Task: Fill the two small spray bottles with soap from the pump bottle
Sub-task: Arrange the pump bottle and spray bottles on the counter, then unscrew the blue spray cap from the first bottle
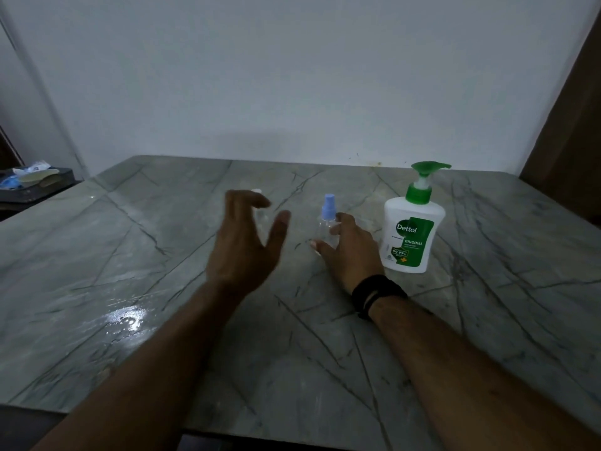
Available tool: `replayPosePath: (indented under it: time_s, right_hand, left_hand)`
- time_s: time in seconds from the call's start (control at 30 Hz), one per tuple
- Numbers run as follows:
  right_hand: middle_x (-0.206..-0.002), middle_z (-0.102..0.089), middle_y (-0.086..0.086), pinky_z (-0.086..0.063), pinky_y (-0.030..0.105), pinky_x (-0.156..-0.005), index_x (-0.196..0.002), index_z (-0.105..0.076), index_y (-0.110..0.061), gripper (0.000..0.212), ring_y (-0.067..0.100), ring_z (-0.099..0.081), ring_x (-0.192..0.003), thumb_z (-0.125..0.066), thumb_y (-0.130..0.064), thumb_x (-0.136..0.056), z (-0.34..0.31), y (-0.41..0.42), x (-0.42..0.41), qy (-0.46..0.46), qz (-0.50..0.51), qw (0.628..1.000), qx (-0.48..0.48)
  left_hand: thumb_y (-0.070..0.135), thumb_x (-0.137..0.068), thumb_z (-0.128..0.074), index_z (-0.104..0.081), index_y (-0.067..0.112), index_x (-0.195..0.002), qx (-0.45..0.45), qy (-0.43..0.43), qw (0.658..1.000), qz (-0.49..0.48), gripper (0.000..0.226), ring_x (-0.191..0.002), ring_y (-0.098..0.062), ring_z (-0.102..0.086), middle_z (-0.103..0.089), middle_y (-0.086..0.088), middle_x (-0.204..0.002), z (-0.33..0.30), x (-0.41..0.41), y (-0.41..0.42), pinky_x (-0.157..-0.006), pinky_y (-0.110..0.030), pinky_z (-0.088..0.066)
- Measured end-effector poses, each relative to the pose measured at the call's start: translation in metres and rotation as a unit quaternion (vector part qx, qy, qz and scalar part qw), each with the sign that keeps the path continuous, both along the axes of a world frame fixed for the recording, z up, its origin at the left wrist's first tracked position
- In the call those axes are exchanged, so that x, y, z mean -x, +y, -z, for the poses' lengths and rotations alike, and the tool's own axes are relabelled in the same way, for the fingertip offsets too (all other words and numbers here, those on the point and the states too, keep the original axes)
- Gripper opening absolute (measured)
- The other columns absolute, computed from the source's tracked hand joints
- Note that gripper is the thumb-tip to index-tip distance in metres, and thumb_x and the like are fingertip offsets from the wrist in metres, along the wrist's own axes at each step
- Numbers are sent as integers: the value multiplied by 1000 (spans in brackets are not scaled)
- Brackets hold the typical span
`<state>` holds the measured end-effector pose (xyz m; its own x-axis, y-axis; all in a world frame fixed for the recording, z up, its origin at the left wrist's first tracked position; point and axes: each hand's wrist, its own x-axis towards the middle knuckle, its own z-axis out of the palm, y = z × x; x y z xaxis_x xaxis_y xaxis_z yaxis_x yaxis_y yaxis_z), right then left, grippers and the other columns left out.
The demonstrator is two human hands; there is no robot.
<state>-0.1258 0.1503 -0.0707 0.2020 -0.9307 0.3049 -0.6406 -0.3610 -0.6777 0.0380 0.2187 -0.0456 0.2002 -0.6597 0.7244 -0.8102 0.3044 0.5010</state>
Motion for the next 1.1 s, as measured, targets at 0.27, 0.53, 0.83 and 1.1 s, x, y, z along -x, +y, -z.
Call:
replayPosePath:
  time_s: [0.27,0.53,0.83,1.1]
  right_hand:
    - [-131,-61,10,-43,35,-99,-140,-44,-10,55,26,-57,-121,-64,-29,-92,-2,-1,1,5,5,1000,12]
    - [-131,-61,8,-43,39,-103,-142,-43,-13,58,26,-56,-121,-65,-31,-92,6,-6,3,9,-7,999,36]
    - [-124,-65,7,-47,38,-98,-139,-47,-13,56,25,-60,-115,-67,-32,-91,6,-4,2,11,-4,999,36]
    - [-117,-65,5,-50,38,-92,-134,-49,-13,52,24,-62,-107,-68,-36,-90,4,-3,1,10,0,999,42]
  left_hand:
    - [28,-101,-49,-38,15,-146,-167,100,977,89,48,-131,-13,-45,-44,0,-148,-1,59,-50,-108,-30,-39]
    - [20,-100,-51,-53,14,-135,-123,145,973,133,36,-116,-4,-56,-62,4,-130,22,51,-65,-101,-30,-48]
    - [18,-90,-65,-63,18,-118,-79,182,973,115,28,-106,2,-61,-68,11,-111,22,51,-65,-93,-33,-53]
    - [44,-89,-64,-67,30,-108,-91,131,984,80,24,-90,0,-52,-58,6,-99,20,50,-63,-77,-18,-44]
